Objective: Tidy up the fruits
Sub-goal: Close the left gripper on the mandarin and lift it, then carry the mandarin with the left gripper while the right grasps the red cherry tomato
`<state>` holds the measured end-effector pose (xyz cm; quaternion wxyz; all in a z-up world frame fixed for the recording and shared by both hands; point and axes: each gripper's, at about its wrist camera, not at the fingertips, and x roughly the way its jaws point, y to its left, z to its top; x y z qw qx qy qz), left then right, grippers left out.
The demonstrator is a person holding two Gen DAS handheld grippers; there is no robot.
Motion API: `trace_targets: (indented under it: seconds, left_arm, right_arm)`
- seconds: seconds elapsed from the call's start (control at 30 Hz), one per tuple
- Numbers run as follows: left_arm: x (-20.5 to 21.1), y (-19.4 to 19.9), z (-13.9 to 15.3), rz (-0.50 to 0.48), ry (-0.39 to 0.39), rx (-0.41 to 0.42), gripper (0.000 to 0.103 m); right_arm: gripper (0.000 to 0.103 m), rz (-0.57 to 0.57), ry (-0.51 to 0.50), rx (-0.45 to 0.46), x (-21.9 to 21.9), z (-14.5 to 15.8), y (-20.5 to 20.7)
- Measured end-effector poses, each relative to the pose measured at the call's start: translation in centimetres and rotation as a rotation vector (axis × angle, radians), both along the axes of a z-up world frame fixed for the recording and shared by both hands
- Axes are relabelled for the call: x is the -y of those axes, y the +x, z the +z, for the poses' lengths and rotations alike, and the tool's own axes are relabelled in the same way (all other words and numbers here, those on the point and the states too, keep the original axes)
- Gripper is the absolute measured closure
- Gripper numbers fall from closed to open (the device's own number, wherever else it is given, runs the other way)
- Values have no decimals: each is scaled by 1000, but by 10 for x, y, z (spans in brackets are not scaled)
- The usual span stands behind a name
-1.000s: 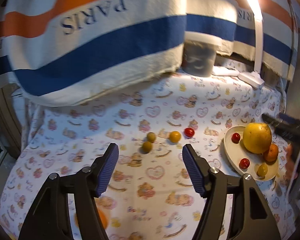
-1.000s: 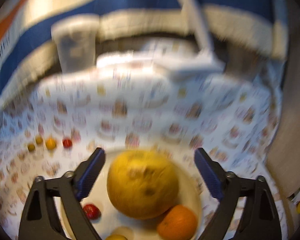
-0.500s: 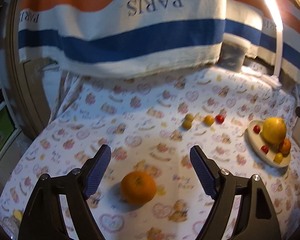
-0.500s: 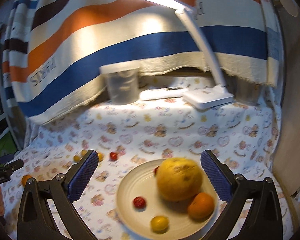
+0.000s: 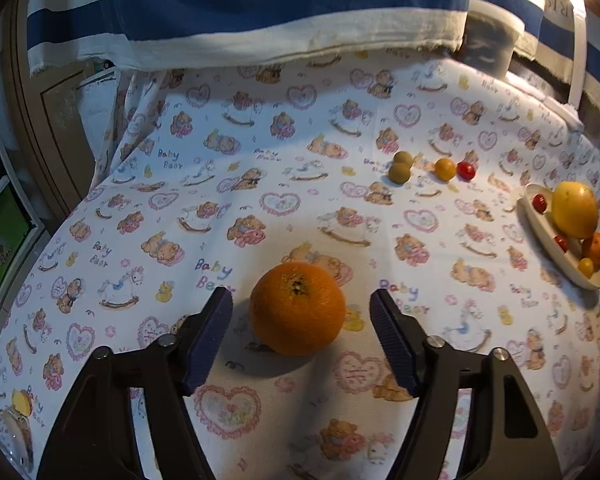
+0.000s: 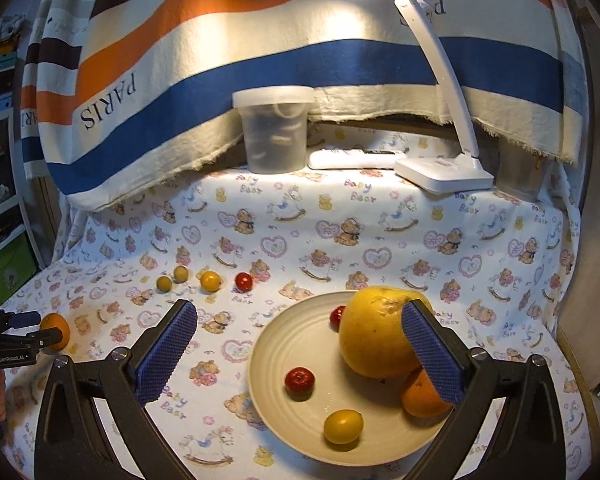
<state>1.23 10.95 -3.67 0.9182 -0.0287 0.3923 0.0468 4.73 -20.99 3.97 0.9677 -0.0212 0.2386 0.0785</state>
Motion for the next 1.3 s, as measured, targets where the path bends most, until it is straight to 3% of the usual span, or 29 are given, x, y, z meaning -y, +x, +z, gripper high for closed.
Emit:
trace_targets:
  seconds: [0.07,0.17,0.37,0.73,0.93,1.1,1.3]
  left_arm:
    - [-1,4,-6,-4,-5,-30,54]
    - [-6,4,-5,28,-26,-27,56]
    - [-1,7,27,7,-40,47,56]
    - [51,57,104,-146,-28,265,56]
    - [60,84,98,-169,-45,307,56]
    - [45,115,60,-108,-77,204,56]
    - [31,125,37,-94,-62,174,56]
  right_arm:
    - [0,-6,4,1,2,0,1]
    - [0,-17,11,5,5,0,2]
    - [0,-5,13,-22,-2,6,10]
    - [0,37,113,-71,-33,31,33]
    - [1,54,86,-140,-57,25,67]
    - [23,55,91,-245,-73,3,101]
    - [50,21,63,-381,-87,-30,143]
